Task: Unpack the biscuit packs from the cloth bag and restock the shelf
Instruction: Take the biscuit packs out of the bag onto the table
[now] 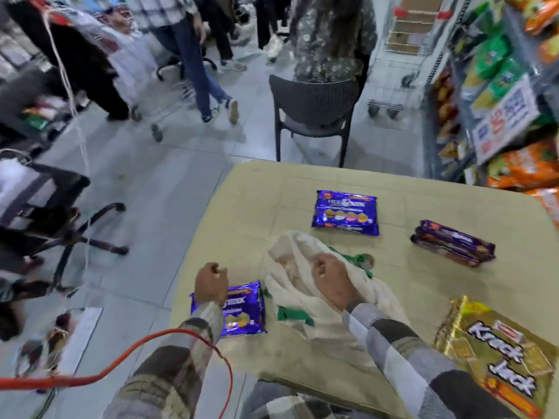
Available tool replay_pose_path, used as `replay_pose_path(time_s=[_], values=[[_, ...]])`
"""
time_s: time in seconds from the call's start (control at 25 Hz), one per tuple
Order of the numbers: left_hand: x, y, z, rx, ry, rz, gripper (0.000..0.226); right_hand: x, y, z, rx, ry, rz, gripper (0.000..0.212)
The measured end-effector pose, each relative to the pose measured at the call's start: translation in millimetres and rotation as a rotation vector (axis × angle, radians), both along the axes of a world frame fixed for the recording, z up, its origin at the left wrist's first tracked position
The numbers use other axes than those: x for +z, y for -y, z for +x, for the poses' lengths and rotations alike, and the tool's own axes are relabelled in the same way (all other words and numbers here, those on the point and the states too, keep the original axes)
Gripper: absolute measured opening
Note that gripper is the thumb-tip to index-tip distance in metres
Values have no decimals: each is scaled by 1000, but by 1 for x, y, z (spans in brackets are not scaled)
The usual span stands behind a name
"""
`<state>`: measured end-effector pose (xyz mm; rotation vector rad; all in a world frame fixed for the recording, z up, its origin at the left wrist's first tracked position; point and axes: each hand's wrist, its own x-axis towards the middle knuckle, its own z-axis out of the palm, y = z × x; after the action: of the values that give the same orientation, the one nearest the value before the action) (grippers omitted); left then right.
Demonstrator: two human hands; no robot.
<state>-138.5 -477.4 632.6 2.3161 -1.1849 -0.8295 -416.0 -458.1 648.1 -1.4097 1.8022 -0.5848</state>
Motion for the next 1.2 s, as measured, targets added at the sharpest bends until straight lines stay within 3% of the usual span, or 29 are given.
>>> replay_pose_path(time_s=[0.12,0.28,0.48,0.64,0.8,0.88,0.96,1.08,1.2], values=[[-17,-21,52,103,125,204,45,-14,2,64,131,46,193,25],[-38,-38,75,117,113,357,55,-37,-7,114,285,13,432,20],[-53,-50,77,119,30,302,46,-57,-22,145,325,29,565,20],[-54,-51,75,114,55,279,44,-58,-21,156,219,83,579,33],[-41,-37,67,165,128,264,41,-50,-19,159,210,100,595,14],[-28,-24,62,140,167,223,39,-42,-14,156,229,81,594,27],[-12,-4,56,94,197,181,39,-32,-3,148,207,113,544,32],[15,36,34,59,215,103,39,-8,22,121,113,216,413,18],[35,81,-3,16,192,18,37,18,59,82,20,257,308,17]])
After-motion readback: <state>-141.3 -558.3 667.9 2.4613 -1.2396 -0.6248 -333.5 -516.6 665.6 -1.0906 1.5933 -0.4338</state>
